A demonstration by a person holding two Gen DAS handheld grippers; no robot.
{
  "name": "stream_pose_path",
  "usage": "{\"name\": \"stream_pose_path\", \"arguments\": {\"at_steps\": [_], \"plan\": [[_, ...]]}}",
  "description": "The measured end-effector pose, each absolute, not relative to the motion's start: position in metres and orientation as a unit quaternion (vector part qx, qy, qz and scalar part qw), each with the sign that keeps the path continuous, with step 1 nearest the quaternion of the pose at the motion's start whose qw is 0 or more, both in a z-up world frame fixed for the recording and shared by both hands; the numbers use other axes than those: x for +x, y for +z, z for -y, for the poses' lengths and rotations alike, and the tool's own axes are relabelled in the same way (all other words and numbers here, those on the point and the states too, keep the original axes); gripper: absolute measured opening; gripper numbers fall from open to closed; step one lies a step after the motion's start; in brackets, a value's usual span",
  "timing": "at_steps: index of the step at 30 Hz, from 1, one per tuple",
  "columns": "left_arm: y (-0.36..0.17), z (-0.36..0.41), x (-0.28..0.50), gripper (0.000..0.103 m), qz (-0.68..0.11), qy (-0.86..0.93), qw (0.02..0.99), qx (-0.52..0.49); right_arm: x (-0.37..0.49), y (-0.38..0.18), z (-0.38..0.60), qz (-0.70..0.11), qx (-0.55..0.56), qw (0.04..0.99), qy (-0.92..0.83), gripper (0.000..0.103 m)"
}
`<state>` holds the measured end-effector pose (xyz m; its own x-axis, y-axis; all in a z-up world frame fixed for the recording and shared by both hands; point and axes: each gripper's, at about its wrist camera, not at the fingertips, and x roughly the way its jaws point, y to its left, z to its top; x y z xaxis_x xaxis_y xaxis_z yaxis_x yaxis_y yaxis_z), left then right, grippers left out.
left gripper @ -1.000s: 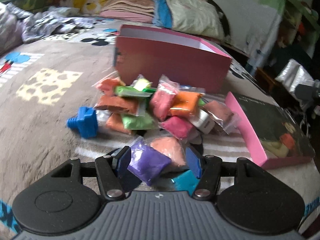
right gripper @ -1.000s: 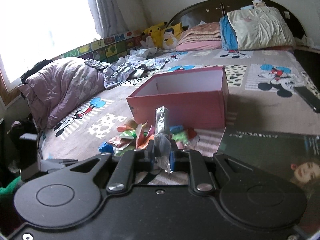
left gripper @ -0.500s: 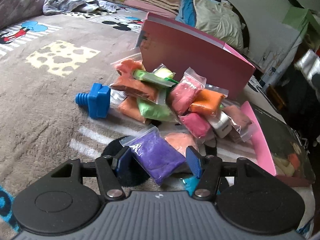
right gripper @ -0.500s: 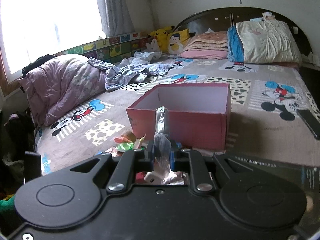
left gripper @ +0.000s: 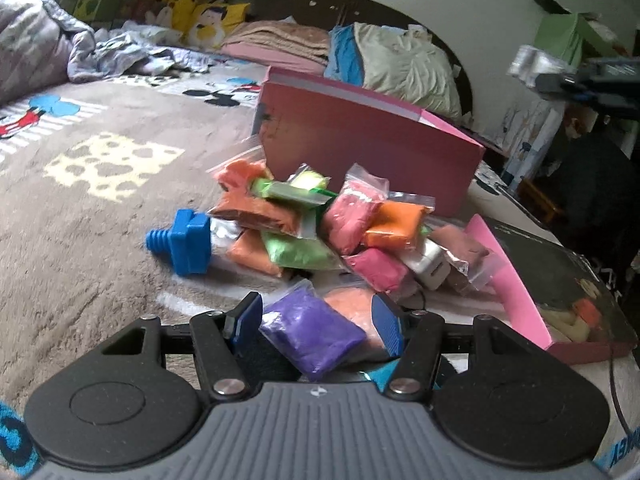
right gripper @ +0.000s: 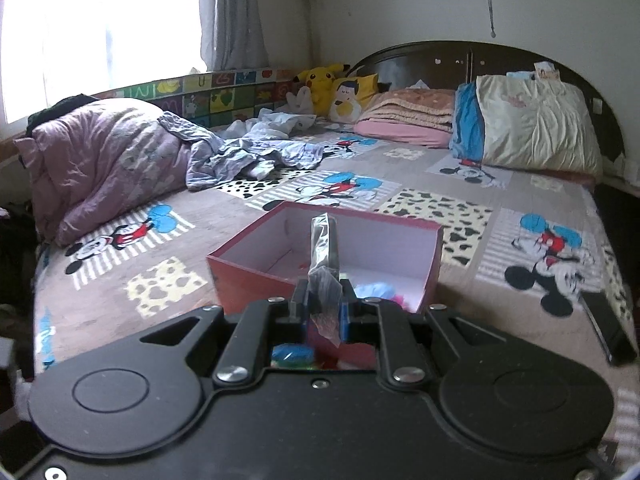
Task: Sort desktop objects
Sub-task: 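Carry the clear plastic bag with the right tool over the shoebox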
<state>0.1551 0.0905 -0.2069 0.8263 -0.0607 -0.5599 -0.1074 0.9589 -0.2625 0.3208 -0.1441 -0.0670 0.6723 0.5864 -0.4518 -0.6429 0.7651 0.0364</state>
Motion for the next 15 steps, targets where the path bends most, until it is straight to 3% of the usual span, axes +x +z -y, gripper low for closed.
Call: {"name": "stream_pose_path", "arguments": {"at_steps": [15], "plan": [[-0.203, -0.081, 0.147, 0.059, -0.251, -0.013, 0.96, -0.119, 0.378, -0.064, 0.105, -0.238, -0.132, 0.903, 0.333, 0.013]]}}
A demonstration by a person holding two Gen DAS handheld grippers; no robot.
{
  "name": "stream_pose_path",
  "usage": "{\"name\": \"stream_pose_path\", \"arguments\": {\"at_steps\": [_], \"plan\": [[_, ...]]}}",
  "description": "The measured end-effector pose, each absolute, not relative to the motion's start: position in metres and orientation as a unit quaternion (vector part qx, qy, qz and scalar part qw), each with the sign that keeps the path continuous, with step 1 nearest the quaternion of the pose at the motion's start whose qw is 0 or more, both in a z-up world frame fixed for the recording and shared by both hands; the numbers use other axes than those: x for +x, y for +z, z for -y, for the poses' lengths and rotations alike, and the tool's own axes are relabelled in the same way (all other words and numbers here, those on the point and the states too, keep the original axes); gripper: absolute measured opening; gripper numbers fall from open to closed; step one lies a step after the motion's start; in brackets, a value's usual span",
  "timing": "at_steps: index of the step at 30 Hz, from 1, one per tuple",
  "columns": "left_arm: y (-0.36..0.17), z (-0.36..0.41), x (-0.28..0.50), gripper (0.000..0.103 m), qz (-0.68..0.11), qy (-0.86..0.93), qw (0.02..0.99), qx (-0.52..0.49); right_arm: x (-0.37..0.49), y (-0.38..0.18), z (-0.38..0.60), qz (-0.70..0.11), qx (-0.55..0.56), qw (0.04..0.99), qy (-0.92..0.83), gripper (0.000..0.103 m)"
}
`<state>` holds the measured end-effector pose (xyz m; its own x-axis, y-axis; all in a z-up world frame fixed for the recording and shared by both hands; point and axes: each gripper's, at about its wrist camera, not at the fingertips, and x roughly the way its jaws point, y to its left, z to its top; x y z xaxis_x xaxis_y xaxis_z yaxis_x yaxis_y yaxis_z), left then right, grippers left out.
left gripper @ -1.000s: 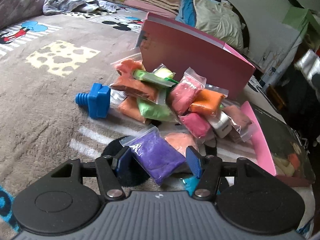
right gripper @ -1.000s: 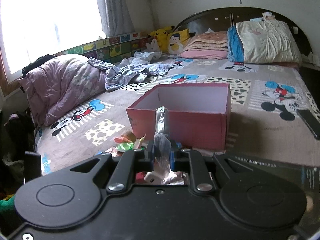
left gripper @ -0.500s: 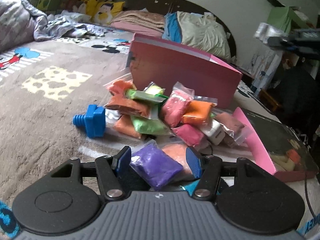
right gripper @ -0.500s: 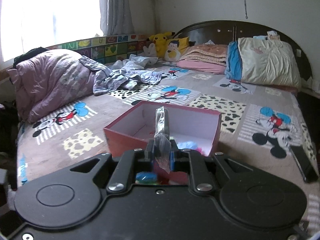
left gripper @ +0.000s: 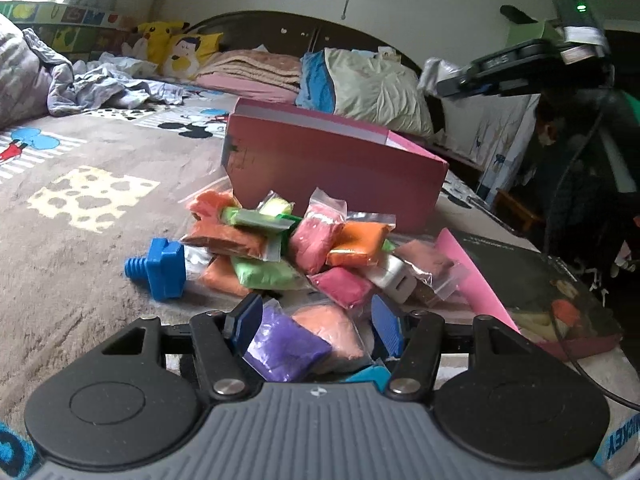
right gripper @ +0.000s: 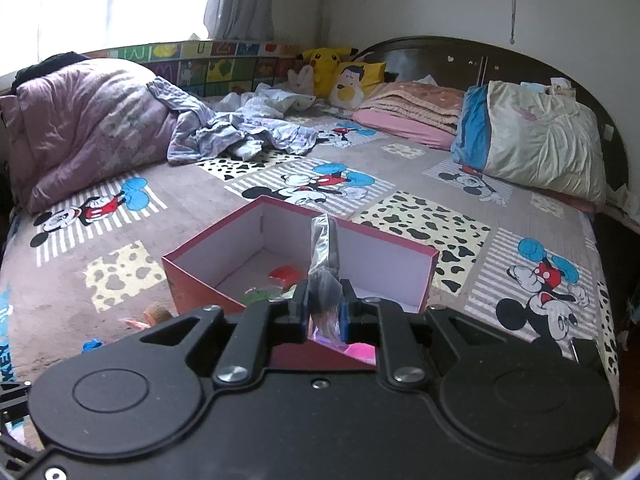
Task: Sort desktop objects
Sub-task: 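Carry the clear plastic bag with the right tool over the shoebox, then open the right tool to drop the clear bag into the shoebox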
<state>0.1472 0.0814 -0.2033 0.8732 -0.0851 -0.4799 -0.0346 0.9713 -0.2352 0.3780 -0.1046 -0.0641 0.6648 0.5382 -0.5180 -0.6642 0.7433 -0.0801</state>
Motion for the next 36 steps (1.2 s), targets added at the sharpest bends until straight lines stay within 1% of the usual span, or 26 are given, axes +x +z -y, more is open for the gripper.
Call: {"name": "stream_pose_path", "arguments": {"at_steps": [12, 20, 36], "plan": [[-0.208, -0.08, 0.147, 0.059, -0.233, -0.024, 0.966, -0.107, 0.436, -0.075, 0.068, -0.28, -0.148, 0.885, 0.34, 0.013], [-0.209, -0.085, 0.148, 0.059, -0.227, -0.028, 0.966, -0.118, 0.471, -0.085, 0.04, -0.319, -0.167, 0.868, 0.342, 0.013], [-0.212, -0.088, 0.15, 0.059, -0.23, -0.041, 0.964, -0.126, 0.524, -0.127, -0.002, -0.44, -0.189, 0.819, 0.317, 0.013]]}}
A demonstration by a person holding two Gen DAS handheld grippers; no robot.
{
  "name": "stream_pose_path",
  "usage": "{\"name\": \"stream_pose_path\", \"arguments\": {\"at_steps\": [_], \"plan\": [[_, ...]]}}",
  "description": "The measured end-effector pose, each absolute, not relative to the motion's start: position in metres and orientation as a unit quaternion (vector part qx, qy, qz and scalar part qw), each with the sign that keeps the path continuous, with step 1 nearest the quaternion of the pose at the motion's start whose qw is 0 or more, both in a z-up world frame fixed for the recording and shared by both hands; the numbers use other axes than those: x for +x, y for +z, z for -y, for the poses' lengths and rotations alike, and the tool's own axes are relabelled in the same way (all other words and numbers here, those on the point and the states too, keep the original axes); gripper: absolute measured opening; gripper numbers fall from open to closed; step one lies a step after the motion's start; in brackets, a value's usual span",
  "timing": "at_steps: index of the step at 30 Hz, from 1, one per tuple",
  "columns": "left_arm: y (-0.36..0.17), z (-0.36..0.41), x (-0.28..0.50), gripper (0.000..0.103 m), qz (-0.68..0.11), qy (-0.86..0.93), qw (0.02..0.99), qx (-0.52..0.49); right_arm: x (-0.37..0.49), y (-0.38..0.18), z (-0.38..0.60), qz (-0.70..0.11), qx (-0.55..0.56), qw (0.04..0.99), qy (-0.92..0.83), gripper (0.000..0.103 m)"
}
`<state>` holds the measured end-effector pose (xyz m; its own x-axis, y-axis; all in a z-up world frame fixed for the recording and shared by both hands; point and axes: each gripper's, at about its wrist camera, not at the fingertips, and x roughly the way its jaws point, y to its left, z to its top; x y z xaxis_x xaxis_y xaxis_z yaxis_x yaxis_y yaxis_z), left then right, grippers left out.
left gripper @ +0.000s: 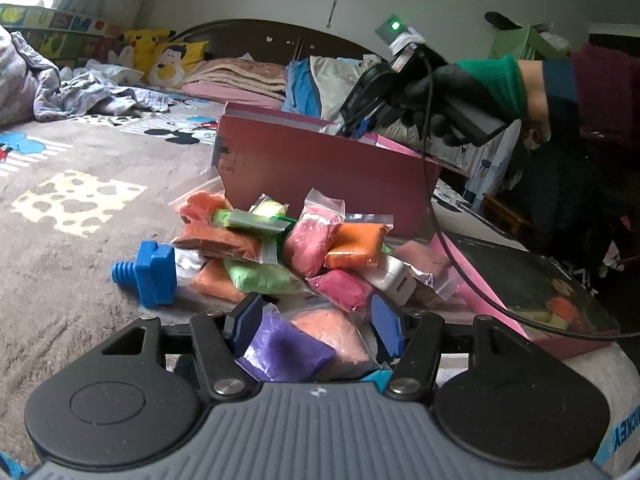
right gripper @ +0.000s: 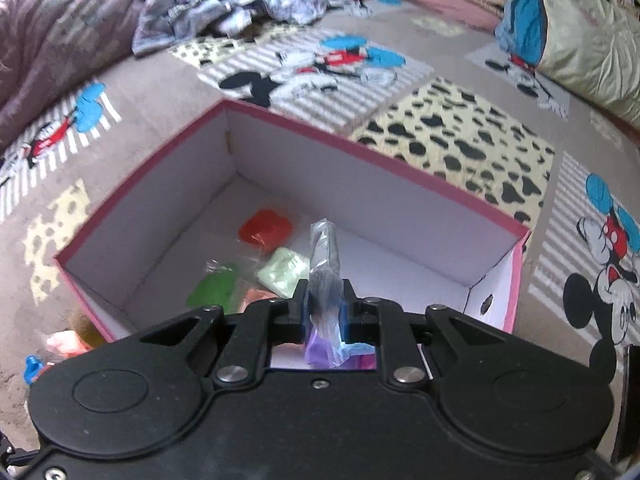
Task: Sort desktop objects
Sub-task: 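Open the right tool to drop the clear bag into the shoebox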
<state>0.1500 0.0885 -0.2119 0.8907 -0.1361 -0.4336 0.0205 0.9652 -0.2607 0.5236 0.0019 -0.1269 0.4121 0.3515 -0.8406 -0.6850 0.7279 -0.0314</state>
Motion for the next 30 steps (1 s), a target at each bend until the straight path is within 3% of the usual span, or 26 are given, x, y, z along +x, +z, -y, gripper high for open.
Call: {"name": "stream_pose_path", "arguments": {"at_steps": [13, 14, 16, 18, 26, 30], "plan": [[-0.212, -0.088, 0.15, 0.059, -0.23, -0.049, 0.964, -0.124, 0.532, -0.142, -0.006, -0.47, -0.176, 0.813, 0.297, 0.015], [-0.212, -0.087, 0.15, 0.059, -0.23, -0.05, 0.964, -0.124, 0.531, -0.141, -0.004, -0.467, -0.174, 0.815, 0.296, 0.016], [-0.212, -0.087, 0.15, 0.059, -0.23, -0.051, 0.964, -0.123, 0.529, -0.135, 0.003, -0.457, -0.164, 0.824, 0.293, 0.031], [-0.212, -0.085, 0.15, 0.059, -0.229, -0.053, 0.964, -0.121, 0.528, -0.128, 0.011, -0.446, -0.151, 0.833, 0.29, 0.038], [-0.211, -0.081, 0.149, 0.059, -0.223, -0.06, 0.966, -0.118, 0.506, -0.093, 0.043, -0.41, -0.117, 0.851, 0.306, 0.039], [-0.212, -0.079, 0.149, 0.059, -0.222, -0.061, 0.966, -0.118, 0.479, -0.08, 0.071, -0.388, -0.083, 0.862, 0.315, 0.05]]}}
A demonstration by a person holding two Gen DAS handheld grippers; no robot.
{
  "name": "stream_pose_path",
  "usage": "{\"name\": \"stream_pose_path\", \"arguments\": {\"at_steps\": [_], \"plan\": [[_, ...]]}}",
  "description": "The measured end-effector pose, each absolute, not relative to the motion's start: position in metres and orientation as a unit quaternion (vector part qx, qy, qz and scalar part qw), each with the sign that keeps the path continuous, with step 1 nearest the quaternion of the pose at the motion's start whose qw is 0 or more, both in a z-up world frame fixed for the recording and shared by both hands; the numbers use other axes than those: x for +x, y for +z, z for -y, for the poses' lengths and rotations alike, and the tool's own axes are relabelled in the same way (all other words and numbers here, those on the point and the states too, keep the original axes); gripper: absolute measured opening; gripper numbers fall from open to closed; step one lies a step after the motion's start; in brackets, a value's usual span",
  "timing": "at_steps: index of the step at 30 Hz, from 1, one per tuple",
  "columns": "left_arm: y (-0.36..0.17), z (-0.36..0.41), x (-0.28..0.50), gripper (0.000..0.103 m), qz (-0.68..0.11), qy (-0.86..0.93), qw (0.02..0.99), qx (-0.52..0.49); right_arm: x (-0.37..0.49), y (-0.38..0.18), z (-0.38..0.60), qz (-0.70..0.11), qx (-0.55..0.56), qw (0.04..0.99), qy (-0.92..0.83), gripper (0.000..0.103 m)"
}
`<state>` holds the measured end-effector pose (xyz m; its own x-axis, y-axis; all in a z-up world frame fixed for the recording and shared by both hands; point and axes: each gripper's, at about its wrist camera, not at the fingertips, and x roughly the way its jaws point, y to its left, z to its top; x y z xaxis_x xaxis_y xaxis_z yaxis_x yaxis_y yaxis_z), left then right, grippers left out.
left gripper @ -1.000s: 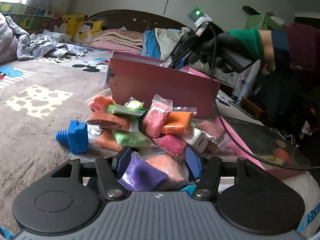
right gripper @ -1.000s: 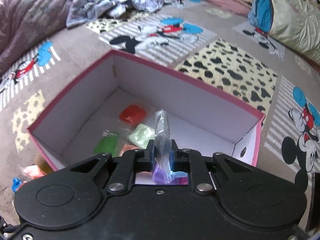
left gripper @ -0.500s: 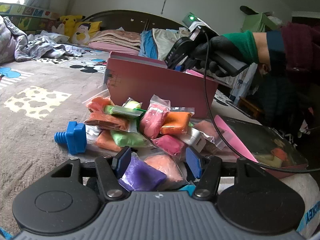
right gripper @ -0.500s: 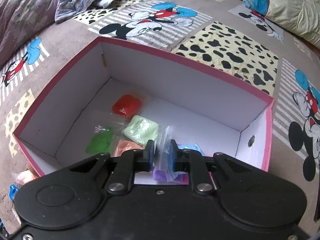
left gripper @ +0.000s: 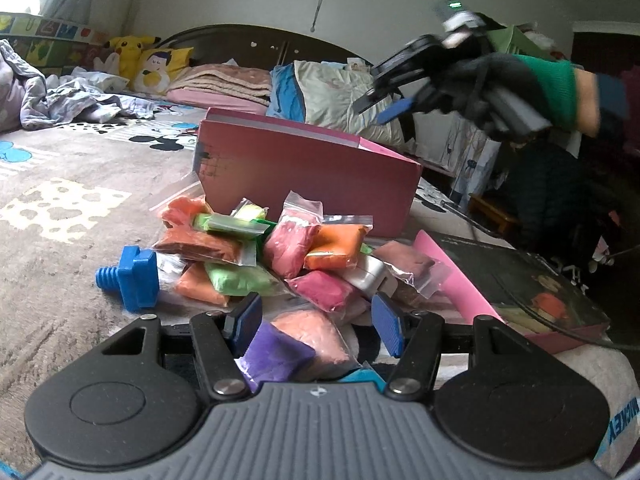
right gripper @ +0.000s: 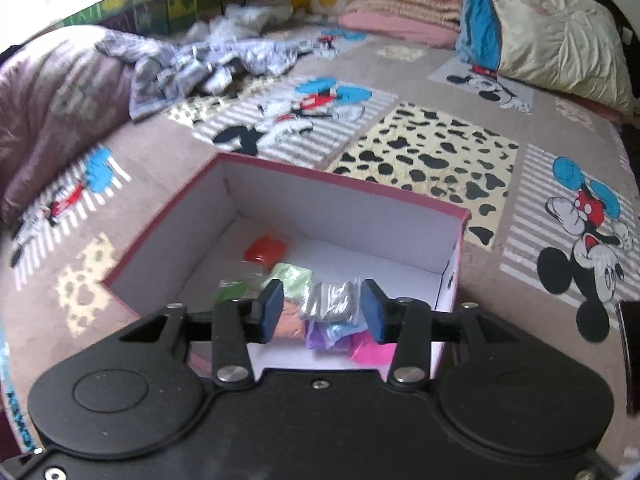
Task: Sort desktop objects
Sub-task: 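Open the right tool to drop the clear bag into the shoebox, then move both tools to the pink-edged photo book beside the clay pile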
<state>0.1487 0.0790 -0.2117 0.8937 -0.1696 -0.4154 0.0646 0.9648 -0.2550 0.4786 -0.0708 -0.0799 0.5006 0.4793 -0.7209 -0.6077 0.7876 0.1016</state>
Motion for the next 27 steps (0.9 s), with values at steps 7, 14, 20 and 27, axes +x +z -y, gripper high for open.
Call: {"name": "stream_pose_path", "arguments": {"at_steps": [7, 14, 20, 27], "plan": [[-0.215, -0.07, 0.149, 0.059, -0.228, -0.059, 0.967, -0.101, 0.419, -0.078, 0.133, -0.365, -0.011, 0.877, 0.312, 0.067], [-0.217, -0.062, 0.148, 0.059, -0.237, -0.056, 0.967, -0.079, 0.36, -0.092, 0.197, -0.363, 0.053, 0.886, 0.284, 0.074], [-0.211, -0.052, 0.147, 0.059, -0.251, -0.063, 0.963, -0.074, 0.312, -0.112, 0.242, -0.36, 0.081, 0.897, 0.244, 0.08], [-0.197, -0.027, 0.147, 0.059, -0.268, -0.111, 0.954, -0.074, 0.271, -0.143, 0.289, -0.362, 0.131, 0.905, 0.178, 0.09]]}}
